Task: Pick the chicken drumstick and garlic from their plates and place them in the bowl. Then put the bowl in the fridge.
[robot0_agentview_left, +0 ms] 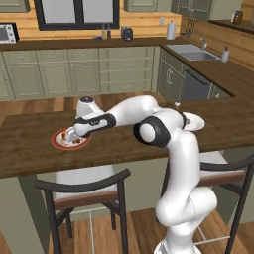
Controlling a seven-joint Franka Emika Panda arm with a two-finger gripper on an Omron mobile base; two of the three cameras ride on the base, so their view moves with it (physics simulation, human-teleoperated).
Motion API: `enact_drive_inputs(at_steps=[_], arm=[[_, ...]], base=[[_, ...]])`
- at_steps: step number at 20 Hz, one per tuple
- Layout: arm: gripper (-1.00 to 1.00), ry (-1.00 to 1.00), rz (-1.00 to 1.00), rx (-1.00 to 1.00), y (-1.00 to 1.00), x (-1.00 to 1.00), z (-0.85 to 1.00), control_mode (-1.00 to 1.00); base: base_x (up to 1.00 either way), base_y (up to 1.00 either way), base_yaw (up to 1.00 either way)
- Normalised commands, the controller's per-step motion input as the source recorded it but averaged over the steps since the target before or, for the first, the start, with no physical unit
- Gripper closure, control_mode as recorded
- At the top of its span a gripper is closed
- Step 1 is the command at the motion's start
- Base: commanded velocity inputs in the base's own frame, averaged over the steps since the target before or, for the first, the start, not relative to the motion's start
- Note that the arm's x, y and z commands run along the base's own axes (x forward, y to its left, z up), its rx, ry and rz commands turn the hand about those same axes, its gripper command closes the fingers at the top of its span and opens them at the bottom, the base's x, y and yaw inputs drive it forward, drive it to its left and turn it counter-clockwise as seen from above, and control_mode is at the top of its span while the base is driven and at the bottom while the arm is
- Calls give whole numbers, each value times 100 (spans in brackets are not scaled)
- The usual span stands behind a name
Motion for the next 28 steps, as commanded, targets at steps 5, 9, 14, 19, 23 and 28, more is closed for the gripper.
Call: enact_drive_inputs(at_steps=[5,9,14,19,23,28], arm=[[-100,0,0,0,6,55,-26,-100],[-100,0,0,0,17,29,-36,-100],[-100,0,0,0,14,29,-41,-100],[-100,1,0,0,14,43,-21,-100],[100,0,0,0,27,8,-39,-100],[100,0,0,0,0,-13,-48,-100]], base=[[0,0,0],[0,0,0],[0,0,0],[0,0,0],[0,0,0],[0,0,0]])
